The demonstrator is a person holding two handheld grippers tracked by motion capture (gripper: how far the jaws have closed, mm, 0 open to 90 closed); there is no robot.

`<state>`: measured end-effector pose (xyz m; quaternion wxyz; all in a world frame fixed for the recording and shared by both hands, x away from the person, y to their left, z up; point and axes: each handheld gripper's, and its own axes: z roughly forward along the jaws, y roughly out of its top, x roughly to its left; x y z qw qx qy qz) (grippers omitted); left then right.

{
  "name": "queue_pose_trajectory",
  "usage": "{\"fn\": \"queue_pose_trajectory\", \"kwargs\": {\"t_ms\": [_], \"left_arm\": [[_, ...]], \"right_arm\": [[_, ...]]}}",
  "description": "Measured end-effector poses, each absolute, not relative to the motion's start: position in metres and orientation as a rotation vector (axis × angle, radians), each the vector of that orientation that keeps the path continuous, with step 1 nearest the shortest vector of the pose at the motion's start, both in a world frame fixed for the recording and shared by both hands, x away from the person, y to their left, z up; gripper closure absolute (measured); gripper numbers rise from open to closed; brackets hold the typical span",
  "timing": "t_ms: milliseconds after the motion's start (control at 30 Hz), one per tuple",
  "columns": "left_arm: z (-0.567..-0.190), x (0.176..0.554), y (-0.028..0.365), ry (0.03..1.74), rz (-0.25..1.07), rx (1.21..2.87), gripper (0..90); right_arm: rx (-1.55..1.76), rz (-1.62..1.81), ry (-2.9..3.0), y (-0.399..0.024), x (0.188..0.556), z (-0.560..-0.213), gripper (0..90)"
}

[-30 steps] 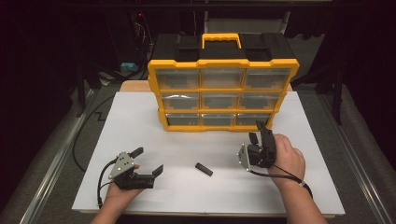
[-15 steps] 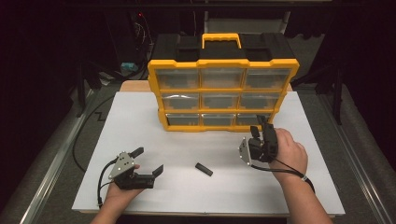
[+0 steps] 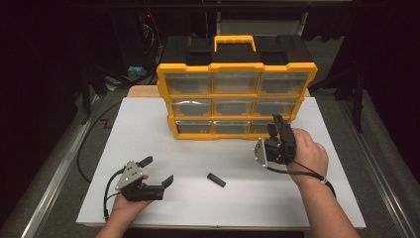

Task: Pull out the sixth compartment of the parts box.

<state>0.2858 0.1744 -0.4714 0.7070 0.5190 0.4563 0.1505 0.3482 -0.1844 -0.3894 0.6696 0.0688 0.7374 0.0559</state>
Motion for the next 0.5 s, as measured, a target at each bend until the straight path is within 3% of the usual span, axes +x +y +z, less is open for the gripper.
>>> {"fn": "queue_pose_trajectory", "kwargs": {"t_ms": [500], "left_arm": [[-0.471, 0.286, 0.173, 1.013, 0.334, 1.152, 1.8]], "right_arm": [[0.145, 0.103, 1.631, -0.184, 0.358, -0.371, 63.1]]}}
